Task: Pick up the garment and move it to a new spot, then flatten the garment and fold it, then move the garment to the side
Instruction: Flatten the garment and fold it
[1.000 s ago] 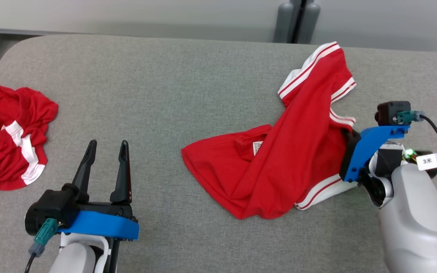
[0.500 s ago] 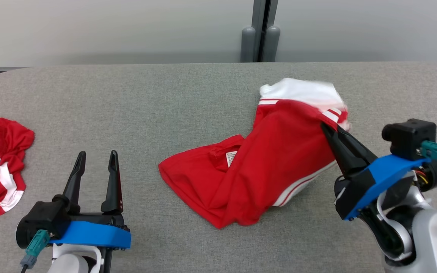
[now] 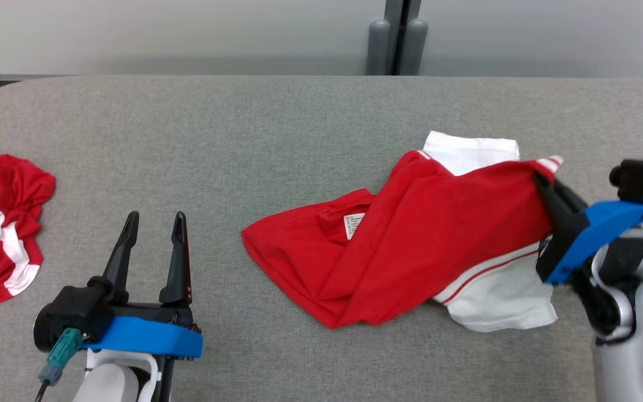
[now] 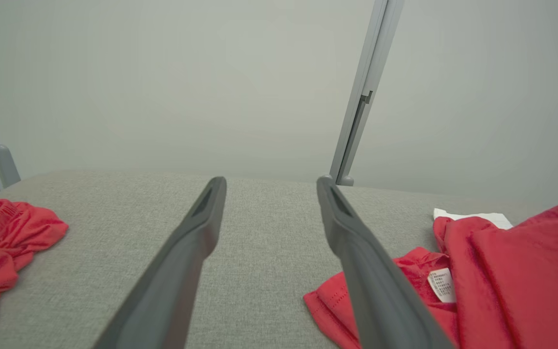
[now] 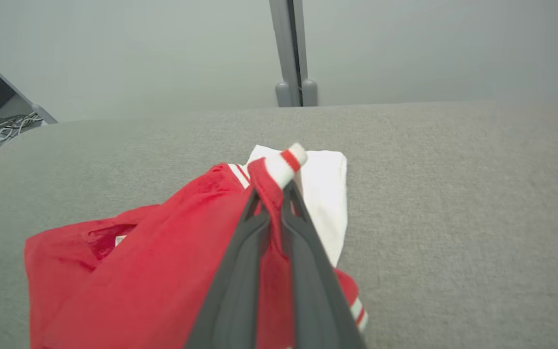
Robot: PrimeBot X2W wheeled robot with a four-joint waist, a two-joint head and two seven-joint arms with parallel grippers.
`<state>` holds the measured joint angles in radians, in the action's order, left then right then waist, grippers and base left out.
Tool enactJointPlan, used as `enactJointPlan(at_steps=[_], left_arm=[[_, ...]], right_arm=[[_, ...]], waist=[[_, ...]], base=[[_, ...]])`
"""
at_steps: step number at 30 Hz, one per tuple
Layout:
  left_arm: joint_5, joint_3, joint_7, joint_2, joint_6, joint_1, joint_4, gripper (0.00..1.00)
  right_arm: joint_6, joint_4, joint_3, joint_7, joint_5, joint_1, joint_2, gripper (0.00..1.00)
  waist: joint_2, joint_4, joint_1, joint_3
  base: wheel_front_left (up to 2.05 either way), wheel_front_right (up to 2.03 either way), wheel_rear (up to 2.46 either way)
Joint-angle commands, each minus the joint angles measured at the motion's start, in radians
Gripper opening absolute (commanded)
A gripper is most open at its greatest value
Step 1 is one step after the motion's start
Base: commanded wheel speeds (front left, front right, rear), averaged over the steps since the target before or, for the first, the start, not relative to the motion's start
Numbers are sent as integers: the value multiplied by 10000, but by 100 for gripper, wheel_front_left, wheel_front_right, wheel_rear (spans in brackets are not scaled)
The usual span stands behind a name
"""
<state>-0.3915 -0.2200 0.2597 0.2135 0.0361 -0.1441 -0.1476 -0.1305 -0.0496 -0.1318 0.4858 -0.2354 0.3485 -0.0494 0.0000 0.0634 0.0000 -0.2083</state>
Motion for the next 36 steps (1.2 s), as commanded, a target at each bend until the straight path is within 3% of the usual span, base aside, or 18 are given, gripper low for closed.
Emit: enactJointPlan(at_steps=[1,8,9,10,11,17,21,36], left_arm=[[12,-24,15,0,15,-137,8,100],[82,-260,30,-133,144,-516,-194,100],[95,-289,34,-147,163,-536,-248,100],[98,-293,38,-158,168,-557,-290,100],[99,-292,41,-176,168,-573,-314,100],[47,-125,52,-147,101,-298,-506,100],[-30,73,58,-88,-3,-27,-540,100],[-205,527,65,85,-379,954,-575,100]], right_arm=[[-5,-179,-41,-116,247,240,-20,0],[-5,-3527,-853,-1562,1923,2158,-19,0],[-5,-3879,-916,-1830,2064,2334,-37,5],[-5,-4159,-994,-2124,2238,2517,-85,71],[-3,-4405,-1111,-2429,2383,2671,-139,100],[-3,-5481,-1314,-3557,2568,2992,-90,100],[-5,-5394,-1061,-4120,2235,2472,-59,100],[-5,-1382,380,-5271,332,-1718,-22,100]], waist=[[0,132,0,-120],[0,750,0,-501],[0,834,0,-506],[0,882,0,-501],[0,924,0,-483],[0,839,0,-106],[0,491,0,357],[0,-380,0,1417]], base=[[0,0,0],[0,0,0],[0,0,0],[0,0,0],[0,0,0],[0,0,0],[0,0,0],[0,0,0]])
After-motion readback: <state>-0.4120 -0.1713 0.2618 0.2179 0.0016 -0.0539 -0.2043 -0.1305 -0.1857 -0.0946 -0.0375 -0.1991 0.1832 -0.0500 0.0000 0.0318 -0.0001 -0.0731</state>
